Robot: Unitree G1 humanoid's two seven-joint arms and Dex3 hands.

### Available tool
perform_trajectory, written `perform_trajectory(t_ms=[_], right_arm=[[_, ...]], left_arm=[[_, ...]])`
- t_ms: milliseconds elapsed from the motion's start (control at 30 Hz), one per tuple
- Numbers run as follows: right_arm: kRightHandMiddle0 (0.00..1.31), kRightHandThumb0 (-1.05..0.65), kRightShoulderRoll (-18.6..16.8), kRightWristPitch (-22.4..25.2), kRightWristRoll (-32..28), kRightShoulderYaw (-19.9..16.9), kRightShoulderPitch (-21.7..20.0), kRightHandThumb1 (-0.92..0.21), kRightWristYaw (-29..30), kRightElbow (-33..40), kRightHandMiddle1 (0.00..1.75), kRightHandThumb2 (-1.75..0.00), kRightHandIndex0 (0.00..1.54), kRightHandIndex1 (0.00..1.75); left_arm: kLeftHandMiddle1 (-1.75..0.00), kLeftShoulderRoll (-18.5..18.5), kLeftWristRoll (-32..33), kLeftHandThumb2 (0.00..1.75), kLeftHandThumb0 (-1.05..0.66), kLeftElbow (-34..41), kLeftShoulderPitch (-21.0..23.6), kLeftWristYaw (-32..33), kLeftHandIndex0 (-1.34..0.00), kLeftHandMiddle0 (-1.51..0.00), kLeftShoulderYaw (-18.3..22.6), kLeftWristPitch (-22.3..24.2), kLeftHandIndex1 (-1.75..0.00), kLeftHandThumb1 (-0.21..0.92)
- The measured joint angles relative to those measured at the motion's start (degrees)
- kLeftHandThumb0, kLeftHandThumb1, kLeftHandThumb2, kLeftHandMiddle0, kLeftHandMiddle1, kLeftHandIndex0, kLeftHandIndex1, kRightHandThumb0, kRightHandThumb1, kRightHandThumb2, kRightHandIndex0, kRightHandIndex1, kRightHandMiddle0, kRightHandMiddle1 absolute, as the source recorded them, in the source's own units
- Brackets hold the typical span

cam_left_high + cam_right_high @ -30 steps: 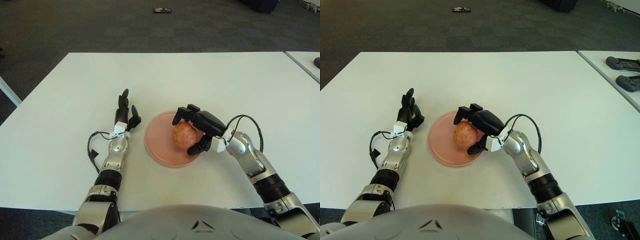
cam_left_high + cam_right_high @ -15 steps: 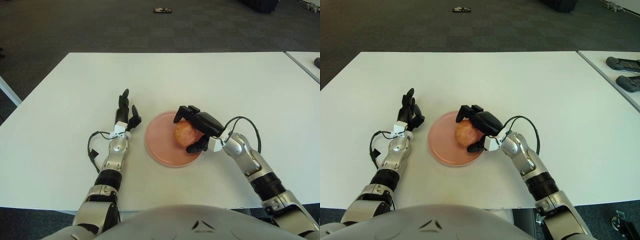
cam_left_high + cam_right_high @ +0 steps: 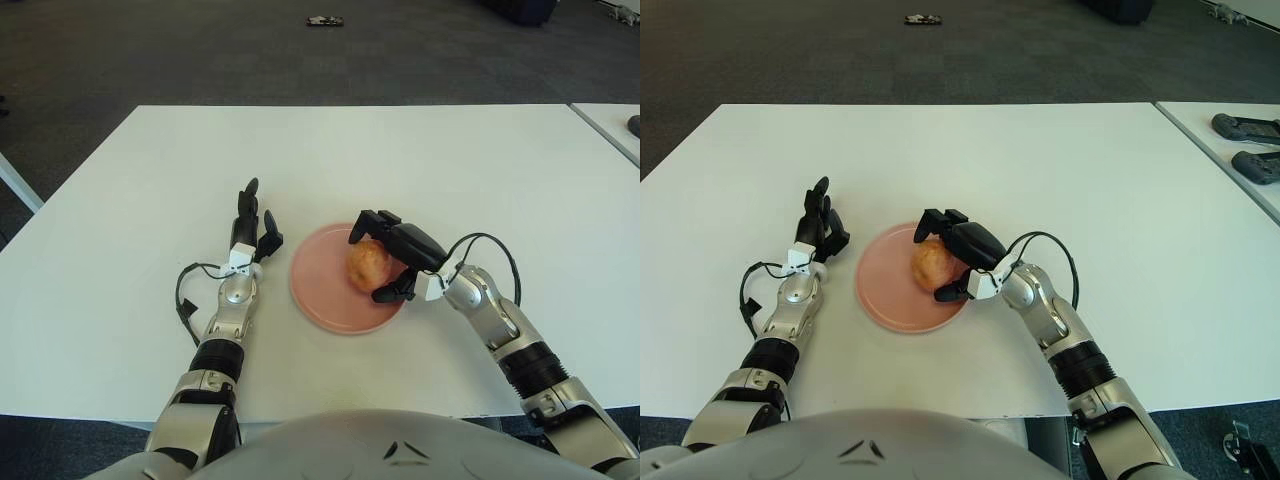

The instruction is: Put the apple into the plate.

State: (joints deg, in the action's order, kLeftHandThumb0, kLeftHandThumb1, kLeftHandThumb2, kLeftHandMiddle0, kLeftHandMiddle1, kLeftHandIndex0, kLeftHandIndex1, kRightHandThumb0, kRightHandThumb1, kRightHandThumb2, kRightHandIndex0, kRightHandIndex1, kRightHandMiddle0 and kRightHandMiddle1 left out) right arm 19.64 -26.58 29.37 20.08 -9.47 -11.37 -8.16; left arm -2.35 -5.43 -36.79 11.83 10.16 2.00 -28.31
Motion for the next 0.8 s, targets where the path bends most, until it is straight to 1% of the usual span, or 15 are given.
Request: perform_trajectory(t_ms=[200, 233, 267, 300, 367, 433, 467, 500, 533, 567, 633, 667, 700, 733, 800], right_arm=[[0.97, -0.11, 0.0, -1.26, 0.62, 0.02, -0.29, -0.3, 1.05, -0.85, 1.75, -1.32, 1.17, 1.75], [0.96, -0.14, 0.0, -1.51, 0.67, 0.03, -0.33, -0.31, 1.27, -1.05, 1.75, -1.3, 1.15, 1.75], [0.95, -0.24, 0.01, -1.92, 0.73, 0.03, -0.4, -0.35, 1.57, -1.35, 1.75, -1.23, 1.14, 1.75], [0.95, -0.27, 0.0, -2.82, 0.95, 0.04, -0.58, -0.37, 2.24, -2.06, 1.75, -1.2, 1.14, 1.75], [0.93, -0.45, 0.06, -5.02, 1.64, 0.06, -1.02, -0.5, 4.06, -3.68, 1.75, -0.99, 1.12, 1.75], [0.87, -0.53, 0.21, -7.18, 2.3, 0.13, -1.55, -0.57, 5.78, -5.41, 1.75, -0.87, 1.09, 1.75], [0.8, -0.58, 0.3, -8.15, 2.66, 0.17, -1.87, -0.62, 6.44, -6.14, 1.75, -0.8, 1.04, 1.75], [0.77, -0.6, 0.4, -9.24, 2.96, 0.24, -2.22, -0.63, 6.98, -6.98, 1.75, -0.77, 1.03, 1.75], [0.66, -0.64, 0.54, -10.21, 3.14, 0.33, -2.62, -0.66, 7.41, -7.75, 1.75, -0.73, 0.97, 1.75], [0.59, -0.67, 0.66, -10.88, 3.28, 0.42, -2.9, -0.69, 7.71, -8.27, 1.75, -0.7, 0.94, 1.75], [0.49, -0.71, 0.97, -12.15, 3.73, 0.55, -3.44, -0.72, 8.4, -9.33, 1.73, -0.68, 0.76, 1.75], [0.44, -0.73, 1.11, -12.51, 3.95, 0.61, -3.59, -0.75, 8.7, -9.59, 1.7, -0.65, 0.67, 1.69], [0.42, -0.75, 1.25, -12.9, 4.44, 0.69, -3.8, -0.78, 9.08, -9.82, 1.68, -0.61, 0.6, 1.65], [0.4, -0.76, 1.39, -13.22, 4.92, 0.75, -4.03, -0.79, 9.35, -9.97, 1.67, -0.6, 0.58, 1.64], [0.37, -0.79, 1.76, -13.73, 5.88, 0.98, -4.54, -0.84, 9.83, -10.19, 1.61, -0.56, 0.5, 1.52]], left_arm=[[0.0, 0.02, 0.0, 1.03, -0.8, -0.07, 0.01, 0.0, 0.0, -0.19, 0.0, -0.15, -0.49, 0.92], [0.0, 0.02, 0.0, 1.03, -0.8, -0.09, 0.01, 0.0, 0.0, -0.19, -0.01, -0.2, -0.49, 0.92], [0.0, 0.02, 0.0, 1.03, -0.8, -0.12, 0.01, 0.0, 0.0, -0.19, -0.01, -0.26, -0.49, 0.92], [0.0, 0.01, -0.01, 1.03, -0.8, -0.19, 0.02, 0.0, 0.0, -0.19, -0.01, -0.38, -0.49, 0.92], [0.0, 0.01, -0.01, 1.03, -0.8, -0.29, 0.04, 0.0, 0.0, -0.19, -0.01, -0.56, -0.49, 0.92], [0.0, 0.0, -0.01, 1.03, -0.8, -0.37, 0.06, 0.0, 0.0, -0.18, 0.0, -0.64, -0.48, 0.92], [0.0, 0.0, -0.01, 1.03, -0.8, -0.41, 0.07, 0.0, 0.0, -0.18, 0.0, -0.67, -0.47, 0.92], [0.0, -0.01, -0.01, 1.03, -0.8, -0.46, 0.1, 0.0, 0.0, -0.18, 0.0, -0.67, -0.47, 0.92], [0.0, -0.01, -0.01, 1.03, -0.8, -0.49, 0.12, 0.01, 0.0, -0.18, 0.01, -0.67, -0.46, 0.92], [0.0, -0.01, -0.01, 1.03, -0.8, -0.51, 0.13, 0.01, 0.0, -0.18, 0.01, -0.67, -0.46, 0.92], [0.0, 0.01, -0.01, 1.03, -0.8, -0.55, 0.18, 0.01, 0.0, -0.18, 0.01, -0.67, -0.45, 0.92], [0.0, 0.03, -0.01, 1.02, -0.8, -0.57, 0.2, 0.01, 0.0, -0.18, 0.02, -0.67, -0.45, 0.92], [0.0, 0.04, 0.0, 1.02, -0.8, -0.57, 0.2, 0.02, 0.0, -0.18, 0.02, -0.67, -0.45, 0.92], [0.0, 0.04, 0.0, 1.02, -0.8, -0.58, 0.21, 0.03, 0.0, -0.18, 0.04, -0.67, -0.45, 0.92], [0.0, 0.06, 0.0, 1.02, -0.8, -0.61, 0.21, 0.07, 0.0, -0.18, 0.07, -0.67, -0.45, 0.92]])
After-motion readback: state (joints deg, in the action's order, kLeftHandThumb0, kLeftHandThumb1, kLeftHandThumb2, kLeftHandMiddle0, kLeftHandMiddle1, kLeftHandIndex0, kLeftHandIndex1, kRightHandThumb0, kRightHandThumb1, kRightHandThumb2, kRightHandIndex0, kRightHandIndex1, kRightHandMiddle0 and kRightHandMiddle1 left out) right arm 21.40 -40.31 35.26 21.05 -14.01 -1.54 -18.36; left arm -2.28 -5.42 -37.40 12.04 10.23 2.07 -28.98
